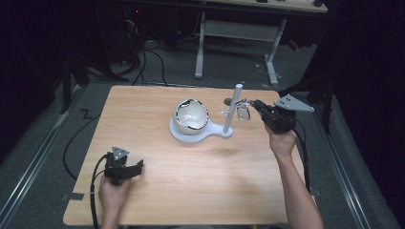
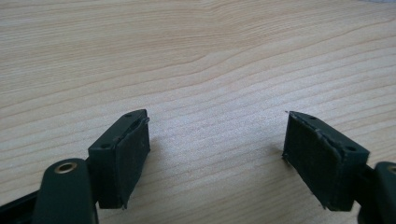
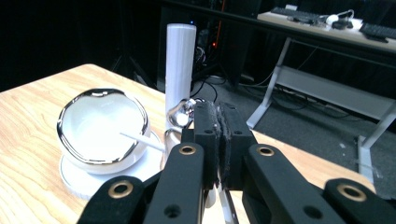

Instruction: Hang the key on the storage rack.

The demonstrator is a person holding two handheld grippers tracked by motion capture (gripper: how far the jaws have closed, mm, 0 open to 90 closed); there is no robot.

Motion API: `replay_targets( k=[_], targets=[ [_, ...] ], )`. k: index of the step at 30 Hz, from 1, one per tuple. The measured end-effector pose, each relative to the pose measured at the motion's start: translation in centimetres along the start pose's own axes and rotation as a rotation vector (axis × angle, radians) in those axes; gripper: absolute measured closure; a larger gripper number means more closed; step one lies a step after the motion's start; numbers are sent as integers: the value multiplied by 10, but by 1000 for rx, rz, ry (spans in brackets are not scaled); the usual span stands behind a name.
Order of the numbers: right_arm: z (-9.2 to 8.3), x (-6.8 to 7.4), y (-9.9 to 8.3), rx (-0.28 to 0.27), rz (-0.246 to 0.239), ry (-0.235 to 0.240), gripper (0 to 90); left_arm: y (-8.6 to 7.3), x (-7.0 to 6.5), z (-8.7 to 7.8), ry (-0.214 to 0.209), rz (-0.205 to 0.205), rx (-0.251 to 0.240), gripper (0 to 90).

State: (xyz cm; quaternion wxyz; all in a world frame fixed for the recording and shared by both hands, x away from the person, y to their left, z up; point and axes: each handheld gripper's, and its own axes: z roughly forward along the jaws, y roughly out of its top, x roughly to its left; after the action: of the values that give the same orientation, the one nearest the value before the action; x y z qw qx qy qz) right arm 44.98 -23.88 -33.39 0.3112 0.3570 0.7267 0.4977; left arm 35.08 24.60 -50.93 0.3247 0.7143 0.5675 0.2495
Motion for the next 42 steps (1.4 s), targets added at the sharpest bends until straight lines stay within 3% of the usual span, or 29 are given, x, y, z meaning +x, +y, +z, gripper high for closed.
replay_targets(
  k=[7, 25, 42],
  targets=[
    [5, -4, -11, 20, 25, 3, 875, 0, 0, 0, 1, 3, 1, 231],
    [25, 11, -20, 78, -27, 7, 874, 0, 0, 0, 0, 0, 0, 231],
    [35, 16, -25, 98, -19, 11, 874, 0, 0, 0, -2, -2, 0, 229]
  ],
)
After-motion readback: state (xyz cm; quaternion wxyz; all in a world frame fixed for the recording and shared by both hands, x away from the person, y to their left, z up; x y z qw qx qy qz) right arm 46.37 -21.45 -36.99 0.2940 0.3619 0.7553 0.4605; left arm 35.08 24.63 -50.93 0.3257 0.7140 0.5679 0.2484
